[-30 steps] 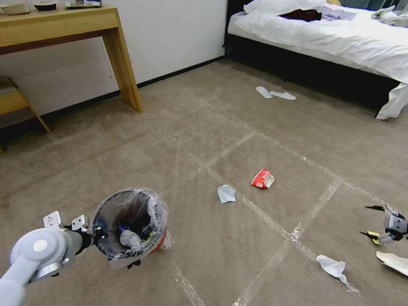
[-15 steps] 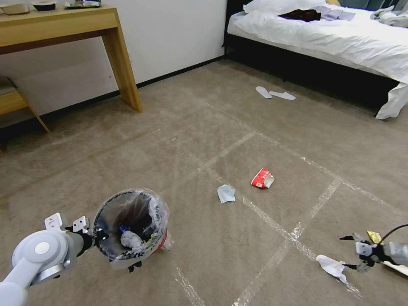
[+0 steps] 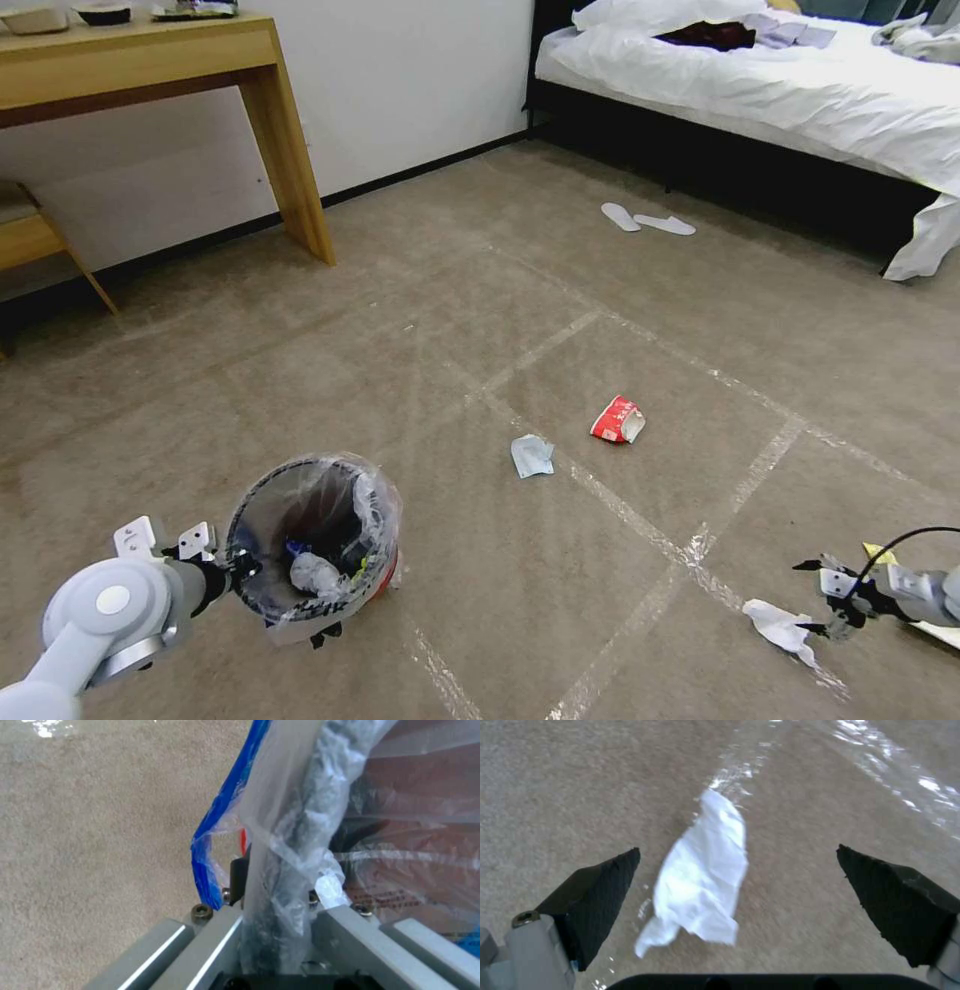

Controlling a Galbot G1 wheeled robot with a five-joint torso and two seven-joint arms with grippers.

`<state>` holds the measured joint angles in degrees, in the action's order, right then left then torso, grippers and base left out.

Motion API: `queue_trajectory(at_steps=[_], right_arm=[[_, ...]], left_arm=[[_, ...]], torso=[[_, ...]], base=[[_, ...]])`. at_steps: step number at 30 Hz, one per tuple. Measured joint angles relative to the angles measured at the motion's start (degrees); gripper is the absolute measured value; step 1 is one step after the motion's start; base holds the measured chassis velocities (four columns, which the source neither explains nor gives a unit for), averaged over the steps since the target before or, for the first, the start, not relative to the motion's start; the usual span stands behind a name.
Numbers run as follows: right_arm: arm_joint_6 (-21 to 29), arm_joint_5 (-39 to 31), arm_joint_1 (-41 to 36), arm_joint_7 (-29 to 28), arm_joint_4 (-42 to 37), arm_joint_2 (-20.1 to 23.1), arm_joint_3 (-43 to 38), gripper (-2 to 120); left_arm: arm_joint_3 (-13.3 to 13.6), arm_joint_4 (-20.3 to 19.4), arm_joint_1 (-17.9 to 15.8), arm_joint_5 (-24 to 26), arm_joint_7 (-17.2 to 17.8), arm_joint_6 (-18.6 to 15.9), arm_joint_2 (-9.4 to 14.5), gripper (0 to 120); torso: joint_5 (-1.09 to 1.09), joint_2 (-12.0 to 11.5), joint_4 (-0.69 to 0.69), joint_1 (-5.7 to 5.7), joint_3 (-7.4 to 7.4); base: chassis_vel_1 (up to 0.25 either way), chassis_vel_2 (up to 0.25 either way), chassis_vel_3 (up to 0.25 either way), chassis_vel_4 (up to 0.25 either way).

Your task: Pick up the trash bin and place the garbage on the floor into it.

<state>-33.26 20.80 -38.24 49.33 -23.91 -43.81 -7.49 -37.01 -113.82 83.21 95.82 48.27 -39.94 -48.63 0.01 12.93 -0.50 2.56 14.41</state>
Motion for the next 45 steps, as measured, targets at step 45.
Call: queue_trajectory(at_steps=[45], right_arm=[[15.92,-4.18,2.5,-9.76,11.93,-6.34,4.21,97]], left_arm=[[0.16,2.02,-0.41,-1.66,-2.18,0.28,0.51,0]], torso=[[-0.01,0.0,-0.01,0.0,0.0]], base=[[0.0,0.0,0.0,0.0]])
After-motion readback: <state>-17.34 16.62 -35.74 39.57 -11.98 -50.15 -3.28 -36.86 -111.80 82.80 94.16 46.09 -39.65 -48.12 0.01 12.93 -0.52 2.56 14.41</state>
